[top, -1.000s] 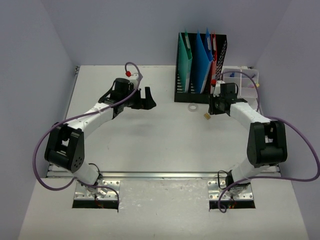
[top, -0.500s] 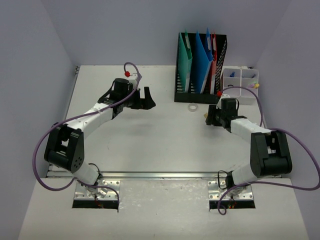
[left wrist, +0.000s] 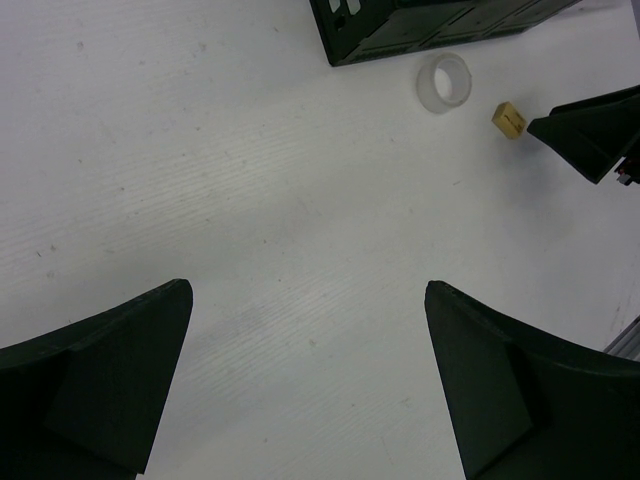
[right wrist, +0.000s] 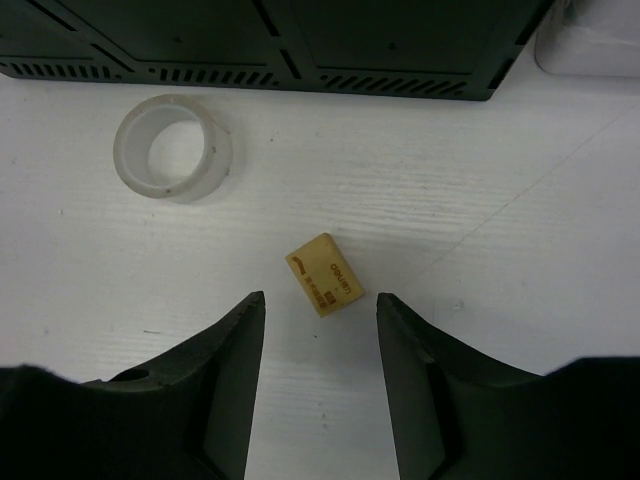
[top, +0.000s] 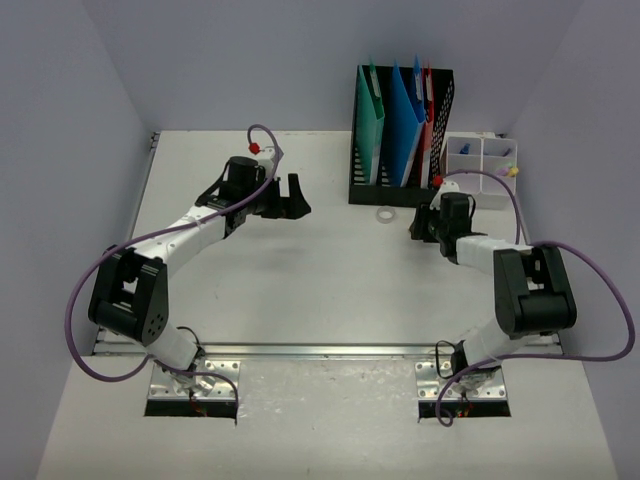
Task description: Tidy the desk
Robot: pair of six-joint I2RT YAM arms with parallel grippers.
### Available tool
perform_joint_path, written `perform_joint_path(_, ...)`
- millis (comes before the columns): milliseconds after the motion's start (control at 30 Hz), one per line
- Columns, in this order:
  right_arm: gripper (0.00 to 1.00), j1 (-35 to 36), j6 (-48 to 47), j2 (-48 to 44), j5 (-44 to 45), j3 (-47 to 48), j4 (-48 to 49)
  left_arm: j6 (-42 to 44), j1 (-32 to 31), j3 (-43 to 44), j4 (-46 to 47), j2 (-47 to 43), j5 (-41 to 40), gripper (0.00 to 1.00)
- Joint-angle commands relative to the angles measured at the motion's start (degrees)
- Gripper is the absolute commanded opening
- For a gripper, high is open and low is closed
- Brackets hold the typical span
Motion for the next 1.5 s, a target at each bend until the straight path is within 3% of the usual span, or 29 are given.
perform_joint_path(0, 0.5, 0.45, -2.65, 0.93, -0.26, 1.39, 5.53, 0.06, 1.19, -0.07, 0.7, -1.28, -0.33, 1.0)
perform_joint_path(567, 0.51, 2.54, -4.76, 7.31, 5.06, 10.76, -13.27, -0.27, 1.69, 0.07, 1.05, -0.48, 0.18, 1.0)
perform_joint_path(867, 0.41, 2.54, -4.97, 8.67, 4.51, 12.07, -15.13, -0.43, 1.97, -0.61, 1.58, -1.07, -0.09, 1.0)
perform_joint_path(933, 0.43, 2.54, -4.73, 9.05, 4.57, 12.55, -15.27, -0.37, 2.05, -0.7, 1.58, -1.16, -0.1, 1.0)
perform_joint_path(1100, 0.61, 2.5, -3.99, 10.09, 5.67, 13.96, -15.65, -0.44, 2.13, -0.95, 1.62, -1.41, -0.09, 1.0)
perform_joint_path(1233, 0.62, 2.54, -4.26, 11.23, 5.0, 15.41, -16.17, -0.46, 2.13, -1.04, 1.68, -1.58, -0.18, 1.0)
perform_joint_path(1467, 0.42, 2.54, -5.27, 12.28, 3.32, 16.64, -15.91, -0.62, 2.31, -1.2, 1.84, -1.58, -0.26, 1.0)
